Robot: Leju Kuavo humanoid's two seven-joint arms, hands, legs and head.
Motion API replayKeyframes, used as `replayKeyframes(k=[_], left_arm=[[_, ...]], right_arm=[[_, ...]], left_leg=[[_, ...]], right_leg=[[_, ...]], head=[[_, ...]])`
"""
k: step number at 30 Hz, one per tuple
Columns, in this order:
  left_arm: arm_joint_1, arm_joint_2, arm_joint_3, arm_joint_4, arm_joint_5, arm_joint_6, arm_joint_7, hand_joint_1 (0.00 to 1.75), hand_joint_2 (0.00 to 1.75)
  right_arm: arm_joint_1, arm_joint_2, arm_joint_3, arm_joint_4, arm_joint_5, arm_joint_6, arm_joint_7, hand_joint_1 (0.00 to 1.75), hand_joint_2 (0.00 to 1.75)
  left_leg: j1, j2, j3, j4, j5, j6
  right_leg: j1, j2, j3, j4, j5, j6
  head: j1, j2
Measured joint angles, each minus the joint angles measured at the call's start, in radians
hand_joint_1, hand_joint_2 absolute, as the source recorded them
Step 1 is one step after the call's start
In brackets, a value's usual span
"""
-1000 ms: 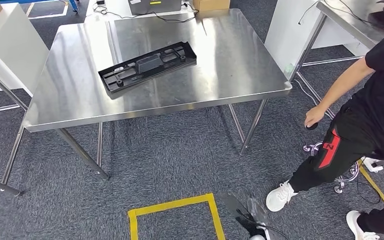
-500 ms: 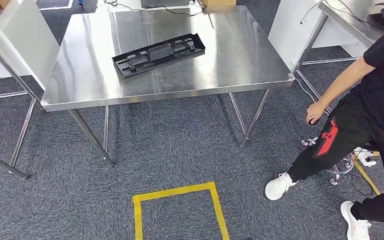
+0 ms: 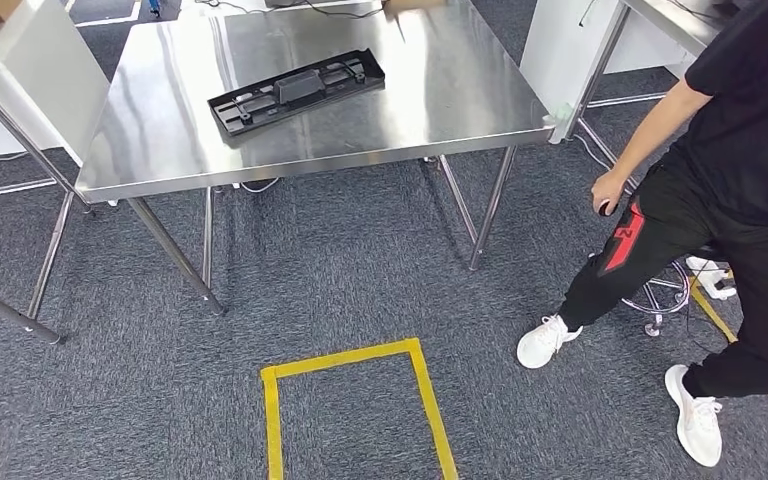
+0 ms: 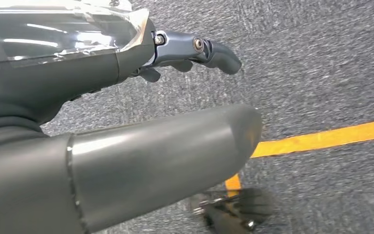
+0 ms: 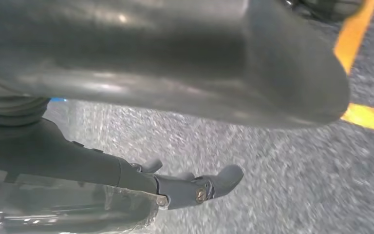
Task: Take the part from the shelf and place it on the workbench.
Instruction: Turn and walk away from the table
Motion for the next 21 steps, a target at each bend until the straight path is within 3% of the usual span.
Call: replayKeyframes(k=[1,2,3,5,7,9,11,12,15,16,17,18,19,20,21], left_arm=[[-0.001,0.0,0.0,0.0,-0.002,0.0,0.002,0.0,0.0],[-0.002,0.001,0.0,0.0,-0.003,0.0,0.002,0.0,0.0],[-0.002,0.001,0.0,0.0,-0.003,-0.001,0.003,0.0,0.0],[-0.003,0.002,0.0,-0.001,-0.004,-0.002,0.002,0.0,0.0],[-0.005,0.003,0.0,-0.003,-0.006,-0.002,0.0,0.0,0.0],[-0.007,0.005,0.0,-0.004,-0.011,-0.002,-0.002,0.0,0.0],[-0.009,0.006,0.0,-0.004,-0.016,-0.003,-0.003,0.0,0.0],[-0.011,0.006,-0.001,-0.004,-0.019,-0.004,-0.002,0.0,0.0],[-0.016,0.006,-0.003,-0.004,-0.025,-0.006,0.004,0.0,0.0],[-0.016,0.007,-0.004,-0.004,-0.027,-0.007,0.006,0.0,0.0],[-0.017,0.007,-0.005,-0.004,-0.029,-0.009,0.007,0.0,0.0],[-0.017,0.007,-0.005,-0.004,-0.03,-0.01,0.007,0.0,0.0],[-0.017,0.006,-0.006,-0.004,-0.031,-0.012,0.008,0.0,0.0],[-0.018,0.006,-0.006,-0.004,-0.031,-0.013,0.008,0.0,0.0],[-0.019,0.006,-0.006,-0.004,-0.031,-0.013,0.008,0.0,0.0]], right_arm=[[0.001,0.0,0.0,0.002,-0.004,0.01,0.0,0.0,0.0],[0.003,0.0,0.0,0.003,-0.008,0.02,-0.001,0.0,0.0],[0.005,0.0,-0.001,0.005,-0.01,0.028,-0.001,0.0,0.0],[0.009,0.0,-0.001,0.008,-0.008,0.043,0.0,0.0,0.0],[0.011,0.0,-0.001,0.01,-0.005,0.058,0.001,0.0,0.0],[0.011,0.0,-0.001,0.011,-0.001,0.075,0.0,0.0,0.0],[0.011,0.0,-0.001,0.013,0.007,0.088,-0.001,0.0,0.0],[0.011,0.001,-0.001,0.014,0.01,0.091,0.0,0.0,0.0],[0.013,0.004,-0.001,0.016,0.016,0.091,0.004,0.0,0.0],[0.013,0.005,-0.001,0.017,0.017,0.09,0.005,0.0,0.0],[0.013,0.005,-0.001,0.017,0.019,0.088,0.005,0.0,0.0],[0.013,0.005,-0.001,0.017,0.02,0.087,0.005,0.0,0.0],[0.012,0.005,-0.001,0.017,0.02,0.086,0.006,0.0,0.0],[0.012,0.005,-0.001,0.017,0.021,0.086,0.006,0.0,0.0],[0.011,0.005,-0.001,0.017,0.022,0.086,0.006,0.0,0.0]], left_leg=[[0.0,-0.001,-0.007,0.061,-0.026,-0.003],[0.0,-0.001,-0.003,0.098,-0.027,-0.004],[0.0,-0.001,0.016,0.104,-0.008,-0.004],[0.0,-0.002,0.1,0.013,0.038,0.004],[-0.003,-0.005,0.19,-0.116,0.035,0.015],[-0.009,-0.006,0.219,-0.173,0.019,0.023],[-0.01,-0.004,0.207,-0.188,0.029,0.038],[-0.008,-0.003,0.199,-0.195,0.037,0.046],[-0.007,0.002,0.159,-0.201,0.07,0.065],[-0.008,0.003,0.143,-0.2,0.082,0.066],[-0.009,0.005,0.128,-0.199,0.094,0.065],[-0.008,0.008,0.115,-0.198,0.106,0.063],[-0.008,0.009,0.101,-0.196,0.117,0.06],[-0.007,0.01,0.088,-0.193,0.128,0.056],[-0.007,0.01,0.077,-0.189,0.138,0.05]], right_leg=[[0.002,-0.001,-0.014,0.005,0.009,0.0],[0.003,-0.001,-0.029,0.012,0.017,0.001],[0.004,-0.002,-0.045,0.022,0.023,0.003],[0.004,-0.001,-0.076,0.043,0.031,0.01],[0.008,-0.001,-0.097,0.059,0.04,0.02],[0.009,-0.002,-0.107,0.063,0.053,0.035],[0.009,-0.001,-0.12,0.067,0.058,0.047],[0.01,0.0,-0.13,0.08,0.045,0.047],[0.006,0.005,-0.181,0.226,-0.071,0.035],[0.004,0.005,-0.194,0.291,-0.102,0.037],[0.003,0.005,-0.196,0.335,-0.111,0.046],[0.002,0.005,-0.184,0.35,-0.098,0.059],[0.0,0.005,-0.154,0.329,-0.07,0.073],[-0.003,0.005,-0.109,0.274,-0.042,0.084],[-0.004,0.006,-0.05,0.193,-0.031,0.088]], head=[[-0.001,0.0],[-0.001,0.0],[-0.001,0.0],[-0.001,0.0],[0.0,0.0],[0.001,0.0],[0.001,0.0],[0.002,0.0],[0.006,0.0],[0.006,0.0],[0.006,0.0],[0.006,0.0],[0.006,0.0],[0.006,0.0],[0.007,0.0]])
